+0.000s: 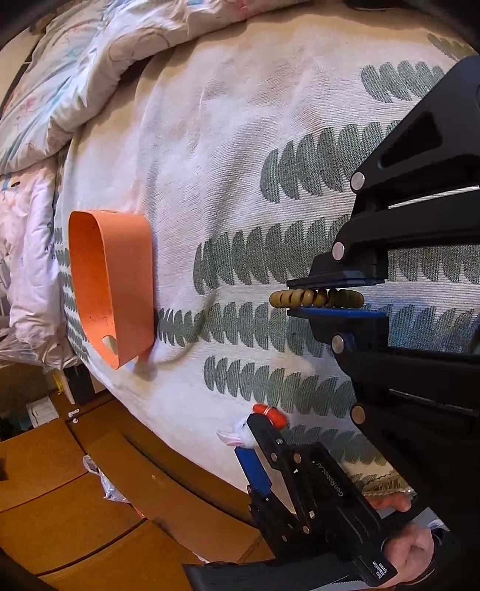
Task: Organize jewelry
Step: 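Carry both items toward the orange basket and set them on the bedspread, then move both open tools back over the jewelry pile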
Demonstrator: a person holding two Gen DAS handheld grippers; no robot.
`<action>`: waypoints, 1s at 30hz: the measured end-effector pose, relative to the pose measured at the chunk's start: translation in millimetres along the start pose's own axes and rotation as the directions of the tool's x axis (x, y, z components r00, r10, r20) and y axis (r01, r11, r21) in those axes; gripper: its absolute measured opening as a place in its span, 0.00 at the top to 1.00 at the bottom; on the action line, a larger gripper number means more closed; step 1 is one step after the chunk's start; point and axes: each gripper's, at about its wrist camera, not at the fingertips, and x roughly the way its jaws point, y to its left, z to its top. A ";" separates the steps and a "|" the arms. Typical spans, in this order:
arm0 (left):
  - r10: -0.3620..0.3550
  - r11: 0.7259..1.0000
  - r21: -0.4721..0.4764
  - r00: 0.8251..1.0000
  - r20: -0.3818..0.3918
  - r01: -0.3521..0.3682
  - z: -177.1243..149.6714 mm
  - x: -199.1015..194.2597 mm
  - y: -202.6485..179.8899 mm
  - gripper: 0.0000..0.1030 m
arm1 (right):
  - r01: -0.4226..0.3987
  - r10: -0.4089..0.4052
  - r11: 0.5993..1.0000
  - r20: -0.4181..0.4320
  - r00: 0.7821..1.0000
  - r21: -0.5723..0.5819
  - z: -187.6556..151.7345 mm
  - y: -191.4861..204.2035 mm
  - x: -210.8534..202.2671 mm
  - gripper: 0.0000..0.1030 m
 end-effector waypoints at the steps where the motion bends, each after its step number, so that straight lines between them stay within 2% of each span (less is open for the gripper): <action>1: -0.004 1.000 -0.003 1.000 -0.003 0.004 0.3 0.1 0.7 0.51 | 0.001 -0.001 1.000 0.005 1.000 0.003 -0.1 -0.4 -0.9 0.89; 2: -0.007 1.000 -0.005 1.000 -0.004 0.007 0.1 0.2 0.7 0.51 | 0.009 -0.009 1.000 0.007 1.000 0.004 0.1 -0.5 -1.5 0.87; 3: -0.008 1.000 -0.007 1.000 -0.003 0.008 0.1 -0.2 1.0 0.47 | 0.013 -0.013 1.000 0.005 1.000 0.001 0.2 -0.4 -1.3 0.85; 4: -0.005 1.000 -0.006 1.000 -0.002 0.005 0.1 -0.7 0.8 0.39 | 0.017 -0.017 1.000 0.004 1.000 -0.001 0.6 0.0 -1.4 0.84; 5: 0.004 1.000 -0.002 1.000 0.001 -0.004 0.2 -1.4 0.1 0.36 | 0.024 -0.024 1.000 0.005 1.000 -0.002 0.6 0.4 -1.8 0.84; 15: 0.021 1.000 -0.014 1.000 0.001 -0.021 2.5 -7.1 4.2 0.33 | 0.065 -0.065 0.998 0.047 0.997 -0.004 5.8 -0.2 -19.6 0.81; 18: 0.015 0.999 -0.031 1.000 0.014 -0.015 5.2 -15.7 8.2 0.32 | 0.068 -0.068 0.998 0.079 0.995 0.003 9.5 -1.4 -33.2 0.70; 20: 0.010 0.999 -0.042 1.000 0.027 -0.009 7.2 -24.3 10.9 0.31 | 0.071 -0.071 0.997 0.109 0.992 0.008 12.1 -1.9 -45.1 0.50; 25: -0.005 0.995 -0.103 0.997 0.078 0.013 11.0 -56.1 23.2 0.19 | 0.042 -0.043 0.999 0.192 0.980 0.007 16.1 3.3 -88.4 0.40; 30: 0.020 0.993 -0.116 0.992 0.125 -0.006 0.4 -95.5 29.7 0.15 | -0.002 0.001 1.000 0.263 0.965 0.005 4.4 13.5 -138.6 0.31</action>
